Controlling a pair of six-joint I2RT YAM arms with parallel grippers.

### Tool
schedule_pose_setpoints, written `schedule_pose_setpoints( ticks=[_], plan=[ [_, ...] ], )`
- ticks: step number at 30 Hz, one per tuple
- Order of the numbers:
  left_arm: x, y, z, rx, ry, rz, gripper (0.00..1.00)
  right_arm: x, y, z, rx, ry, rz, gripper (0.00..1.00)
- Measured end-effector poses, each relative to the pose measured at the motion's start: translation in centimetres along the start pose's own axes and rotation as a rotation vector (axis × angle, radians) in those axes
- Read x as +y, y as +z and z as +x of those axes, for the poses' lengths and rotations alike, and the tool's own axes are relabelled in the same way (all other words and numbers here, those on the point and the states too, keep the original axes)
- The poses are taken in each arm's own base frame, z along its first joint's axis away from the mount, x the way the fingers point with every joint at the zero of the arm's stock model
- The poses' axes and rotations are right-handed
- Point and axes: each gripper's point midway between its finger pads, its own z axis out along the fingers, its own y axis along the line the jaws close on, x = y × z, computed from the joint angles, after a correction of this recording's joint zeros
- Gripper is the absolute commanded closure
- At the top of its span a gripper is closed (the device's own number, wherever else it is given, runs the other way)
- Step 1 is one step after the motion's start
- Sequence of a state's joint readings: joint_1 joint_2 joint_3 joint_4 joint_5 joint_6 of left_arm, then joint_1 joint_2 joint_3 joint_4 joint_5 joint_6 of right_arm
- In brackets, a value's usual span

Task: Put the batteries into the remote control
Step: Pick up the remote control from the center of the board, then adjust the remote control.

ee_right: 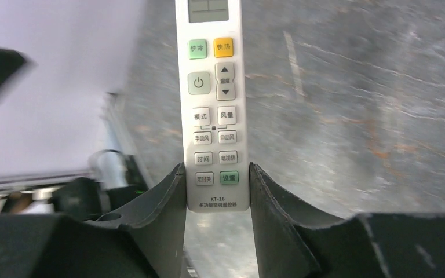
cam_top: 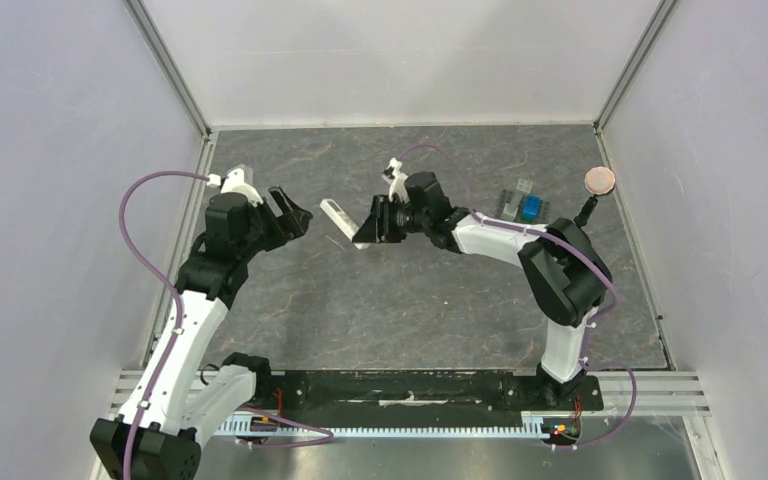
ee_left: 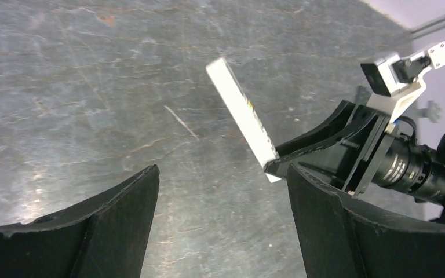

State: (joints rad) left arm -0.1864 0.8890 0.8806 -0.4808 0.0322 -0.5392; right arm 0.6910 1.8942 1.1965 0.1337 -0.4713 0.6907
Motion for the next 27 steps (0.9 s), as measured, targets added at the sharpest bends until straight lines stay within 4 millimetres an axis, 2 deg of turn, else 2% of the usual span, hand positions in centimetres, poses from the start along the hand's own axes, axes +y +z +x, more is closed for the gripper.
schedule_pose_setpoints(
  ticks=[5,6,7,12,16,22,27],
  plan=[
    [-2.5,-0.6,-0.1,-0.023,-0.088,0.139,0.13,5.4,-2.5,-3.2,-0.081,0.166,-0.225,0.85],
    [-3.1,-0.8,-0.3,-0.033,-0.106,0.169,0.13,6.0,-2.7,-3.4,-0.085,0.178,-0.248,0.85],
    [-3.7,-0.9,-0.5,-0.044,-0.123,0.200,0.13,7.9,-3.5,-3.9,-0.091,0.226,-0.325,0.85],
    [-6.5,-1.7,-1.9,-0.119,-0.206,0.370,0.12,12.8,-6.3,-5.5,-0.098,0.334,-0.539,0.86],
    [-8.0,-2.1,-2.9,-0.153,-0.249,0.457,0.12,15.9,-8.9,-6.8,-0.102,0.375,-0.672,0.86],
    [-10.5,-3.2,-5.3,-0.220,-0.326,0.608,0.11,18.3,-11.3,-7.5,-0.091,0.403,-0.773,0.86],
    [-11.8,-2.9,-5.9,-0.219,-0.397,0.703,0.11,19.0,-12.1,-7.5,-0.075,0.414,-0.802,0.86]
  ],
)
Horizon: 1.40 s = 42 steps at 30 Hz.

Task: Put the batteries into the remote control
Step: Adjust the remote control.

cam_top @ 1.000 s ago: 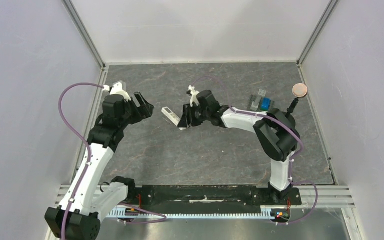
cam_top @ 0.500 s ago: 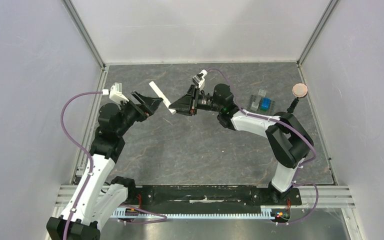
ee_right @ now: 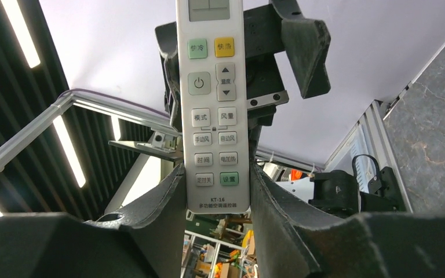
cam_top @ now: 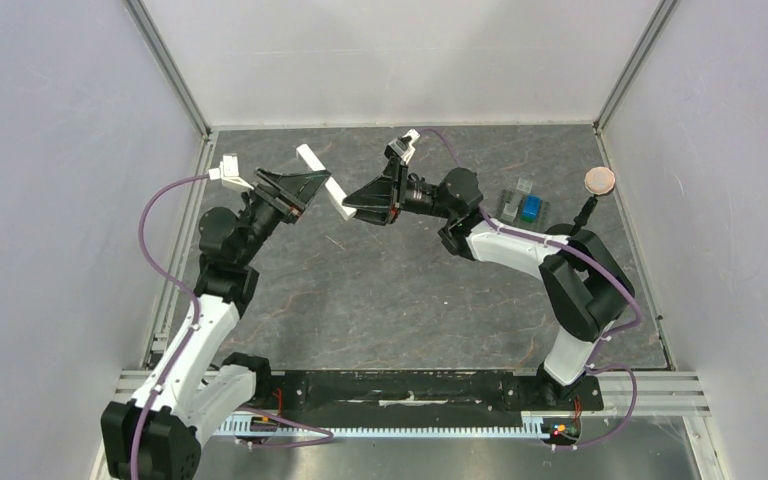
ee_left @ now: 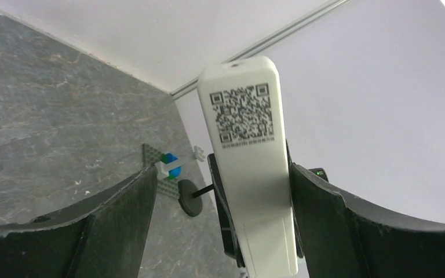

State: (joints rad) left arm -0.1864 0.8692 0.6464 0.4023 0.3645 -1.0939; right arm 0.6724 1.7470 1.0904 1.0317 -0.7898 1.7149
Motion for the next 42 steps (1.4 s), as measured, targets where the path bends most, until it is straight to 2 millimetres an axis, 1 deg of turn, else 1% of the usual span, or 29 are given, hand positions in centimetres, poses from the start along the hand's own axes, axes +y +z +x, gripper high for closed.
schedule_pose_setpoints(
  ticks=[2,4,6,9,10,11,12,13,16,17,19,21,24,27,30,32,33,35,37,39,42],
  plan=[
    [-0.1,0.4,0.0,0.003,-0.023,0.012,0.13,0.0,0.0,0.1,0.004,0.005,0.002,0.86],
    [0.0,0.8,0.0,0.005,-0.040,0.019,0.20,-0.2,0.0,0.4,0.018,0.008,0.011,0.86],
    [0.1,0.9,0.0,0.003,-0.051,0.022,0.36,-0.8,0.0,0.6,0.024,0.009,0.036,0.86],
    [0.0,1.0,-0.1,0.002,-0.069,0.023,0.65,-2.0,-0.1,0.7,0.029,0.005,0.096,0.86],
    [0.3,1.1,0.1,0.007,-0.081,0.014,0.75,-2.0,-0.1,0.7,0.030,-0.008,0.102,0.85],
    [0.2,1.1,0.1,0.009,-0.106,0.012,0.87,-2.1,-0.1,0.7,0.028,-0.028,0.112,0.83],
    [0.1,1.2,0.0,0.010,-0.121,0.012,0.92,-2.4,-0.1,0.6,0.027,-0.050,0.124,0.81],
    [0.2,1.2,0.0,0.011,-0.123,0.008,0.98,-2.7,-0.1,0.6,0.029,-0.064,0.134,0.75],
    [1.1,1.4,0.1,0.021,-0.136,-0.035,0.98,-3.0,-0.1,0.1,0.016,-0.092,0.173,0.43],
    [1.2,1.4,0.1,0.023,-0.135,-0.040,0.98,-3.1,-0.1,0.0,0.008,-0.102,0.187,0.31],
    [1.8,1.5,0.4,0.047,-0.122,-0.083,0.98,-3.7,-0.3,-0.4,-0.012,-0.120,0.233,0.18],
    [2.3,1.5,0.7,0.069,-0.112,-0.125,0.98,-4.4,-0.6,-0.7,-0.036,-0.165,0.284,0.12],
    [3.3,1.2,0.7,0.092,-0.100,-0.231,0.98,-4.5,-1.1,-1.2,-0.059,-0.270,0.344,0.09],
    [4.0,0.9,0.1,0.101,-0.068,-0.336,0.98,-3.3,-0.8,-2.4,-0.089,-0.445,0.383,0.08],
    [4.7,0.6,-0.2,0.122,-0.059,-0.433,0.98,-1.8,0.4,-2.8,-0.104,-0.641,0.415,0.08],
    [5.3,0.3,-0.2,0.146,-0.061,-0.508,0.98,-1.0,1.5,-2.1,-0.099,-0.761,0.431,0.08],
    [5.5,0.2,-0.2,0.156,-0.063,-0.529,0.98,-0.9,1.8,-1.9,-0.097,-0.801,0.443,0.08],
    [5.9,-0.2,-0.1,0.174,-0.068,-0.586,0.98,-1.2,2.5,-1.0,-0.080,-0.878,0.476,0.10],
    [6.2,-0.5,0.1,0.187,-0.074,-0.613,0.98,-1.9,2.6,-0.4,-0.062,-0.919,0.516,0.13],
    [6.5,-0.9,0.4,0.202,-0.083,-0.637,0.98,-3.0,2.7,-0.1,-0.044,-0.944,0.560,0.17],
    [6.9,-1.4,0.8,0.218,-0.092,-0.662,0.98,-4.8,2.6,-0.3,-0.034,-0.949,0.614,0.26]
  ],
)
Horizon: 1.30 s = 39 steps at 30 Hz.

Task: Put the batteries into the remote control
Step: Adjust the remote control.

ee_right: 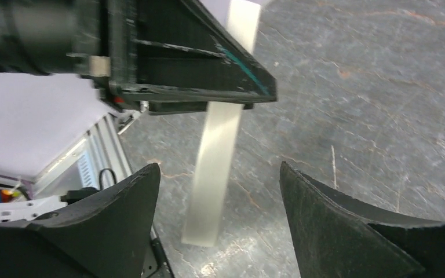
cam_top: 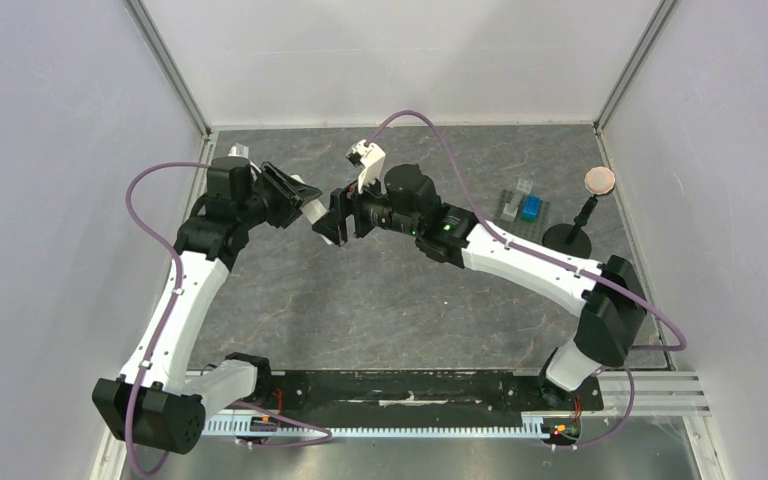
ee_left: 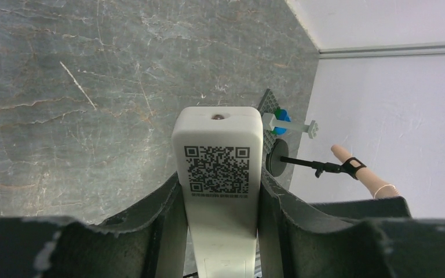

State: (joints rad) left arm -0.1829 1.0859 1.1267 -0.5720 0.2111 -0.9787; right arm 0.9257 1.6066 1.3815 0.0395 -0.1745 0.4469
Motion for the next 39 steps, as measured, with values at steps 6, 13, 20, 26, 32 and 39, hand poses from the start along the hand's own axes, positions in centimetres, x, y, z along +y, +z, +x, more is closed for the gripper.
schedule_pose_setpoints(
  ticks=[6,13,20,26,32,39],
  plan=[
    [0.4,-0.1,0.4,0.016,-0.005,-0.017,0.98,-1.8,1.2,2.3,0.056,0.017,0.060,0.46],
    [0.2,-0.1,0.4,0.018,-0.004,-0.008,0.66,-1.0,1.6,2.7,0.070,0.084,0.039,0.89],
    [-2.4,-2.6,0.2,-0.070,0.055,0.209,0.18,0.1,1.1,1.4,0.071,0.204,-0.034,0.93],
    [-7.8,-7.8,-0.5,-0.196,0.151,0.544,0.18,2.8,-1.4,-3.8,-0.001,0.356,-0.221,0.92],
    [-12.8,-11.1,-0.8,-0.226,0.193,0.822,0.25,6.2,-3.8,-8.0,-0.046,0.485,-0.438,0.91],
    [-14.3,-11.4,-0.5,-0.177,0.197,0.908,0.60,9.5,-5.9,-8.7,0.007,0.584,-0.617,0.89]
  ],
)
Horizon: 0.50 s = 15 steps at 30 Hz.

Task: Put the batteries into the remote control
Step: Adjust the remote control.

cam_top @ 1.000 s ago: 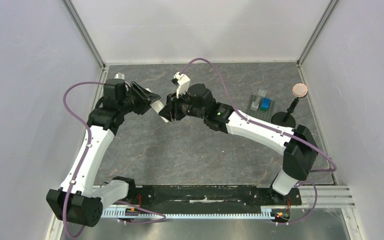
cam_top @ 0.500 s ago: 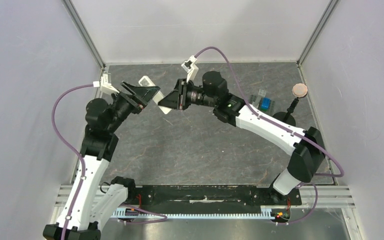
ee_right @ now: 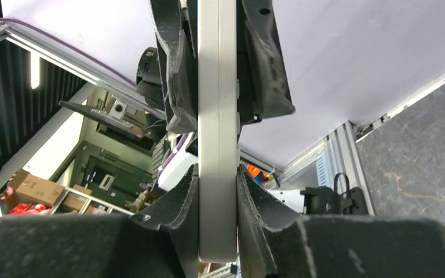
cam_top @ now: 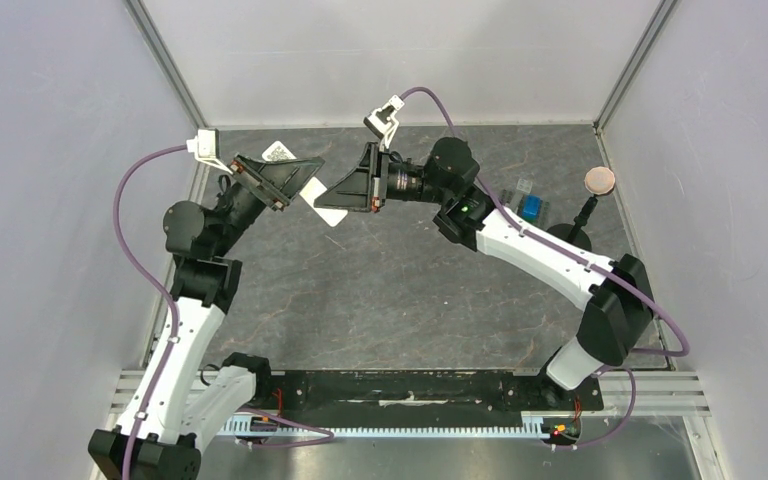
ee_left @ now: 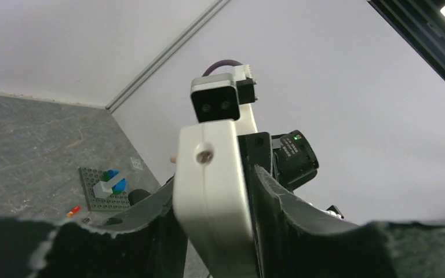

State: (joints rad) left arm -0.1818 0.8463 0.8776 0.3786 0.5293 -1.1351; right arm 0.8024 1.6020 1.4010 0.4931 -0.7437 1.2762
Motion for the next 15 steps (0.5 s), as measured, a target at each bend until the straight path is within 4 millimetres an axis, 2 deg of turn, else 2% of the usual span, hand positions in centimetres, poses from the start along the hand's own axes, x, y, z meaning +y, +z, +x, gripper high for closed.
schedule_pose_setpoints(
  ticks=[1,3,4,5,10,13,15],
  plan=[
    [-0.3,0.0,0.0,0.002,0.001,0.007,0.65,-0.1,-0.1,0.2,0.007,0.012,0.000,0.88],
    [-0.7,0.0,-0.1,0.001,-0.004,0.016,0.84,-0.1,-0.2,0.2,0.016,0.022,0.001,0.84],
    [-0.8,-0.1,-0.1,0.002,-0.019,0.017,0.95,-0.2,-0.3,0.2,0.018,0.015,0.000,0.77],
    [-1.1,-0.1,0.0,0.004,-0.045,0.018,0.98,-0.3,-0.3,0.3,0.022,-0.008,-0.001,0.71],
    [-1.1,-0.2,0.0,0.006,-0.058,0.013,0.98,-0.5,-0.4,0.2,0.013,-0.017,0.020,0.45],
    [-1.2,-0.2,-0.2,-0.007,-0.057,0.011,0.98,-0.8,-0.9,-0.1,-0.030,-0.033,0.056,0.37],
    [-1.3,-0.4,-0.7,-0.039,-0.060,0.005,0.98,-0.9,-1.3,-0.4,-0.078,-0.051,0.080,0.36]
  ],
)
